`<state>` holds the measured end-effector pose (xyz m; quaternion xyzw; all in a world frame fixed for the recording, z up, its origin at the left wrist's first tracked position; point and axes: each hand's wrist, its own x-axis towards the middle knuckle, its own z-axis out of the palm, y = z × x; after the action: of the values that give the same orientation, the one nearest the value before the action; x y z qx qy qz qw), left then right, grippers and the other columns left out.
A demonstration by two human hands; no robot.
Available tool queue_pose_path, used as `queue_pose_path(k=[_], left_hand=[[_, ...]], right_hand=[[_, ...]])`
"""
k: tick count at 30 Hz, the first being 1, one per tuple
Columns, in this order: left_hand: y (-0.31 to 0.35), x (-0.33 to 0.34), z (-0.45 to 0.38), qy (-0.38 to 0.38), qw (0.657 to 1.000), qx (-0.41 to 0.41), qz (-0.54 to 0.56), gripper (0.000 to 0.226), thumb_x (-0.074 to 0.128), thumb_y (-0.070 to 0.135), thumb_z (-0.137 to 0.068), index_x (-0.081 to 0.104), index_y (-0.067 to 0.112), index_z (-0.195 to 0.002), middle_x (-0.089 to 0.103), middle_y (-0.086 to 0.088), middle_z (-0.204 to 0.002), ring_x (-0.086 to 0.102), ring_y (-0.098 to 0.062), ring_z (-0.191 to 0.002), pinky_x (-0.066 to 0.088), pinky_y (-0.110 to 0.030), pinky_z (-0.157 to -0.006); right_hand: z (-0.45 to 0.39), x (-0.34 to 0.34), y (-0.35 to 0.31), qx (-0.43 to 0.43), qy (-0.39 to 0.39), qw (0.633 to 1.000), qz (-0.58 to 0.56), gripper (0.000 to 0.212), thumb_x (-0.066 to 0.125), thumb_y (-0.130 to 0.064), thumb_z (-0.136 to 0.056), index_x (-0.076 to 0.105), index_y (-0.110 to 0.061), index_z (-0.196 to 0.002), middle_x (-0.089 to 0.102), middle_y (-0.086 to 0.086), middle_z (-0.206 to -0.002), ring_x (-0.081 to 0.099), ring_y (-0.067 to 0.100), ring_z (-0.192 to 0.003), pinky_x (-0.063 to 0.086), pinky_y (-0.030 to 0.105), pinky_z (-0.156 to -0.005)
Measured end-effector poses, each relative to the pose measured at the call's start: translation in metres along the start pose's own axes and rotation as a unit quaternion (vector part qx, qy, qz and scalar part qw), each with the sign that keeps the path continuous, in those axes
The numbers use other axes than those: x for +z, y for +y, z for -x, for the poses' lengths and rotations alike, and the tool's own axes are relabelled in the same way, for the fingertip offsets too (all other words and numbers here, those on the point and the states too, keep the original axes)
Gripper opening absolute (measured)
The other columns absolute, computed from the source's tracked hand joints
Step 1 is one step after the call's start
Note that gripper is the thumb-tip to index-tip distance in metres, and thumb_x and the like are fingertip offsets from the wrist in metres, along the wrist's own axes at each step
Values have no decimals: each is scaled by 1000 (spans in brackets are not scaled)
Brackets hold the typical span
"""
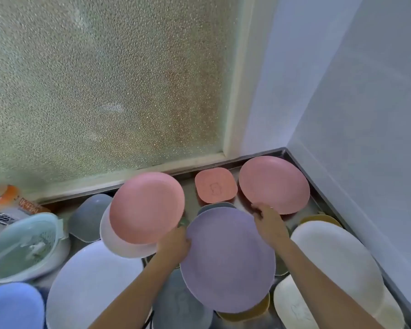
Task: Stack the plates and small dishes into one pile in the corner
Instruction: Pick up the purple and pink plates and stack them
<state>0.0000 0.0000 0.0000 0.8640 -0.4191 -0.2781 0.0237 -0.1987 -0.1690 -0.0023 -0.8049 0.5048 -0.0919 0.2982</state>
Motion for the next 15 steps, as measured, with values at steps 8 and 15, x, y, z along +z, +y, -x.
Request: queue_pose_path(k=[8,15], left_hand=[[1,20,2,37,967,-84,237,41,41,21,-98,36,13,-57,48,-6,-66,56,-36,-85,30,-32,-65],[9,35,15,79,899,-140,409,23,39,33,-98,52,15,-90,60,-10,-101,53,-27,-90,35,-32,-79]], right_hand=[[-29,-7,29,75,-14,991,108,39,45,-28,-94,40,-28,-132,59,2,-110,55,25,-97,44,38,-90],[-40,-10,51,58,-68,989,115,39,41,-14,-92,51,-22,-129,54,4,-130,48,27,-120,32,46,-103]])
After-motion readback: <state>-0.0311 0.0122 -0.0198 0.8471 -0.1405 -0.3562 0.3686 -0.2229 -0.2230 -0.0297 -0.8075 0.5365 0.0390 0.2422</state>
